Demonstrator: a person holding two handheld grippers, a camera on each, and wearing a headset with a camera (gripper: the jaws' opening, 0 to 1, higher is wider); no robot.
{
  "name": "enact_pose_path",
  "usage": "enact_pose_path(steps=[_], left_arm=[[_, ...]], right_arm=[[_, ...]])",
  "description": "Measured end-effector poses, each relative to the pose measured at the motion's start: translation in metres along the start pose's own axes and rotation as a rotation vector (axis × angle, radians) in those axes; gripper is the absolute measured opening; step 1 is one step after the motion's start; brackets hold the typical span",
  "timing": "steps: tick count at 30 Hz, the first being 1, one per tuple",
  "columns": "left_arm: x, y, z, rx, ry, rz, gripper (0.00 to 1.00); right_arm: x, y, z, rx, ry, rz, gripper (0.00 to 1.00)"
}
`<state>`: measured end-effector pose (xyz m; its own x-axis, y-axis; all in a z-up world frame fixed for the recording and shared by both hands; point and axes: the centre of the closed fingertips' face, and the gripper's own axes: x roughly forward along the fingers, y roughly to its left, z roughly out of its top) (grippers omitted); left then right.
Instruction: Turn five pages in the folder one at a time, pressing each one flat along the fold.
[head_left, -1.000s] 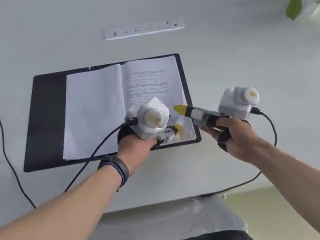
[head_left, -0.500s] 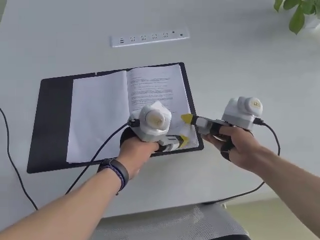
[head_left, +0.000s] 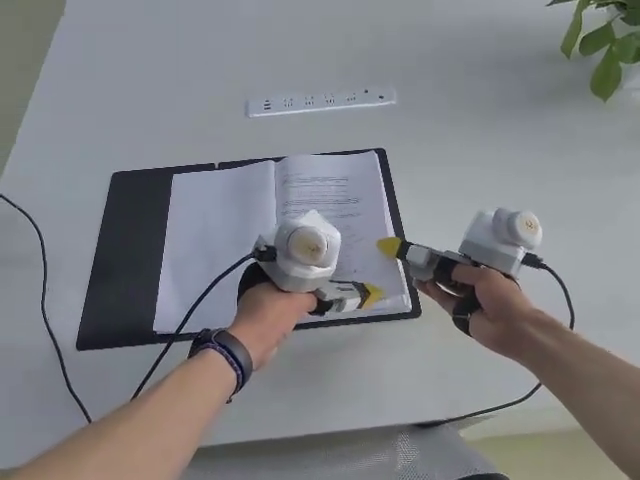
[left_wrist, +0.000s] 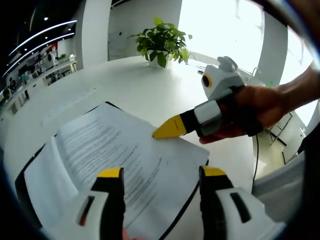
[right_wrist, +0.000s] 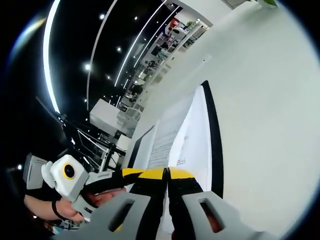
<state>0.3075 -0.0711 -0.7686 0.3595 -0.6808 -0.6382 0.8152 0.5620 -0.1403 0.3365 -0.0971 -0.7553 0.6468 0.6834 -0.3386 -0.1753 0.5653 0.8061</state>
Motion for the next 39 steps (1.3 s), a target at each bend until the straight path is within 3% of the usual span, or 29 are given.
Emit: enact_pose_path(steps=[6, 14, 20, 29, 34, 39], left_arm=[[-0.019, 0.011, 0.003, -0.018, -0.033, 0.028, 0.62], [-0.044, 0.026, -0.004, -0.016, -0.05, 0.067, 0.64], [-0.07, 0.043, -0.014, -0.01, -0.056, 0.104, 0.65], [-0.112, 0.073, -0.03, -0.046, -0.079, 0.167, 0.65], [-0.136, 0.087, -0.035, -0.073, -0.104, 0.199, 0.66], [-0.16, 0.101, -0.049, -0.084, -0.109, 0.24, 0.67]], right_arm=[[0.002, 0.012, 0.004, -0.017, -0.014, 0.015, 0.0], [0.006, 0.038, 0.011, -0.072, -0.019, 0.06, 0.0], [0.013, 0.061, 0.015, -0.099, -0.028, 0.103, 0.0], [0.031, 0.105, 0.013, -0.153, -0.024, 0.183, 0.0], [0.043, 0.125, 0.007, -0.193, 0.002, 0.219, 0.0], [0.059, 0.147, 0.0, -0.212, 0.02, 0.262, 0.0]])
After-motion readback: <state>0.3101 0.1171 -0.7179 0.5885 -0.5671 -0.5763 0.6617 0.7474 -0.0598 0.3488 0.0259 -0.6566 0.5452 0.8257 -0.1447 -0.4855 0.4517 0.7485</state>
